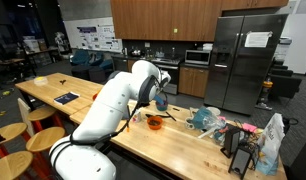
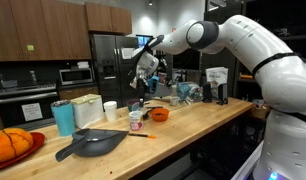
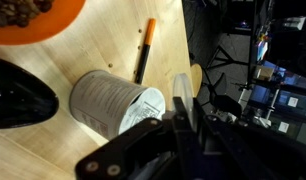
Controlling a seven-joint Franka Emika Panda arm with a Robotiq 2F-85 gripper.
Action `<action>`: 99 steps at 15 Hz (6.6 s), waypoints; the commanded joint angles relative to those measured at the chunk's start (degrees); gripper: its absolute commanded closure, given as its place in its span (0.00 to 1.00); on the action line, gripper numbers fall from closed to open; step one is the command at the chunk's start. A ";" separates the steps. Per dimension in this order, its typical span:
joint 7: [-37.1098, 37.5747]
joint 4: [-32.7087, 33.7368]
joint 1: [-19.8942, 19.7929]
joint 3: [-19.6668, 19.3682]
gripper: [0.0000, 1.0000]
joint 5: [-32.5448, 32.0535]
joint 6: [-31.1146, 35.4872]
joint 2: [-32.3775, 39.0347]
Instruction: Put the transparent lid on the white can
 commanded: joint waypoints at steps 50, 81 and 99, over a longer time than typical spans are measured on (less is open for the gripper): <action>-4.23 -32.26 5.60 -3.08 0.00 -15.15 12.88 -24.37; 25.09 -70.23 16.45 0.10 0.00 -36.80 47.42 -40.29; 20.44 -69.73 12.46 -1.79 0.27 -37.28 65.40 -33.54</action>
